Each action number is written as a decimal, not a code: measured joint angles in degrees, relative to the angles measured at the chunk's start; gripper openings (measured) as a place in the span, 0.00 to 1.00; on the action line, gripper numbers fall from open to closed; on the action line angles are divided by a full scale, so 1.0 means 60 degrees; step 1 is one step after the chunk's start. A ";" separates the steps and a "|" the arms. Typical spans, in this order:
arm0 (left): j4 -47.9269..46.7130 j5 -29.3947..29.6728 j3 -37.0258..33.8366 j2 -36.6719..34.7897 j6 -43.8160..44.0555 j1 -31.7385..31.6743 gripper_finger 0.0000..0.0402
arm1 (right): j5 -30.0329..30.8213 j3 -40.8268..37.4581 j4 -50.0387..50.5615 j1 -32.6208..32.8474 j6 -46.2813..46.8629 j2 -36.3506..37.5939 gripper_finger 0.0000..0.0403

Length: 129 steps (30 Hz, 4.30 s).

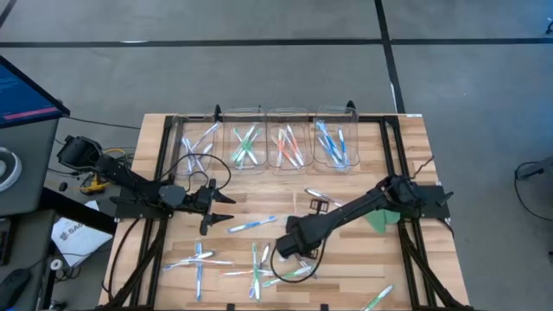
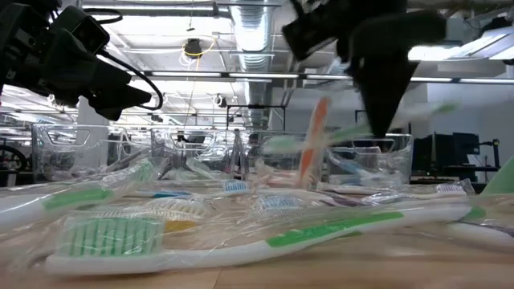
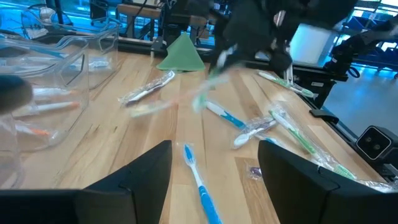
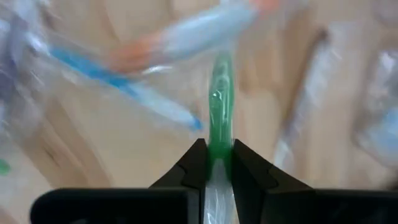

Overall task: Pick & Place Toothbrushes
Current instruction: Put the green toothbrush into the middle left transparent bin

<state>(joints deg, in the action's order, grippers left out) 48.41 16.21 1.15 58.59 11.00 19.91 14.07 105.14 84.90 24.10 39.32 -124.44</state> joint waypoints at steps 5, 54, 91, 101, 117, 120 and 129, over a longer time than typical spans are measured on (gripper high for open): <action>0.0003 -0.0001 0.0000 0.0000 0.0058 -0.0002 0.58 | 0.0338 0.0490 0.0664 0.0646 0.1177 0.0217 0.10; 0.2393 -0.1691 0.0688 -0.0004 -0.2798 0.0005 0.58 | 0.2867 -0.1660 -1.2604 -0.0731 -0.7315 0.1330 0.10; 0.2693 -0.0835 0.1542 0.1150 -0.3615 -0.0155 0.08 | 0.2630 -0.1642 -1.2054 -0.1094 -0.5798 0.1326 0.16; 0.2670 -0.0758 0.1559 0.1137 -0.3614 -0.0162 0.08 | 0.3766 -0.1653 -1.0260 -0.1086 -0.4769 0.1311 0.44; -0.1691 0.0383 0.3723 0.1065 -0.4628 -0.0258 0.08 | 0.4547 -0.1660 -0.2769 -0.0221 0.1553 0.1654 0.66; -0.3387 0.0397 0.4750 0.0878 -0.4798 -0.0549 0.08 | 0.4998 -0.1642 -0.2067 0.0129 0.2374 0.1698 0.66; -0.7298 0.0407 0.7178 0.0758 -0.4793 -0.2524 0.09 | 0.5496 -0.1645 -0.1570 0.0543 0.2699 0.1683 0.66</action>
<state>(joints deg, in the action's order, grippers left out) 4.62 18.65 44.21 63.13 -17.75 4.77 47.05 95.26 75.48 27.36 55.51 -114.34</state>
